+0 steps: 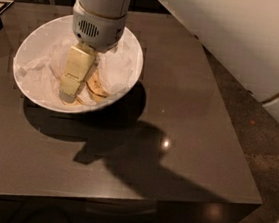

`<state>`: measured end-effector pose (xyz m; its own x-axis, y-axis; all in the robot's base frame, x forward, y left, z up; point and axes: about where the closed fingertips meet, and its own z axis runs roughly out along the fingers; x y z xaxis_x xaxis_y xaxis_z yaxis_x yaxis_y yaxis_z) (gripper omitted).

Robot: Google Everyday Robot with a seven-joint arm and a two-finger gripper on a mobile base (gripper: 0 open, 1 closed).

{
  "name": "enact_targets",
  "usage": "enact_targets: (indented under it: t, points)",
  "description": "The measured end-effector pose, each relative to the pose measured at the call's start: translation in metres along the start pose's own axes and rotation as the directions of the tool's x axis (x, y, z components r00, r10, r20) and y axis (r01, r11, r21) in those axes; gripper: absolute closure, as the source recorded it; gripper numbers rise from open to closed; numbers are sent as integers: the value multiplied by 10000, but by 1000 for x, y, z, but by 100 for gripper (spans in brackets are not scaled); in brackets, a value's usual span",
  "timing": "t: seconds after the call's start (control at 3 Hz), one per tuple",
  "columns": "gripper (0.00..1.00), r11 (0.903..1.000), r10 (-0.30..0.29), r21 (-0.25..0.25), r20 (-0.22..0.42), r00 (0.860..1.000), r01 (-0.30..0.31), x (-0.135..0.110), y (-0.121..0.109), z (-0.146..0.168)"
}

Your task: Pick banana from white bowl

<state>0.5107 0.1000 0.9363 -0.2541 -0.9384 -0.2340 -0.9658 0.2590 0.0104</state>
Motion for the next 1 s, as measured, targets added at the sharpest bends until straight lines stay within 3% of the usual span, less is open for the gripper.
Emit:
enact_targets:
  t: [0.33, 0.67, 1.0]
  points:
    - [0, 9994, 275, -206, -65, 9996, -276, -13, -3, 15]
    - [6, 9960, 708, -529, -224, 9972, -719, -25, -11, 31]
    - [12, 9851, 1621, -530, -339, 9862, -1637, -22, -29, 37]
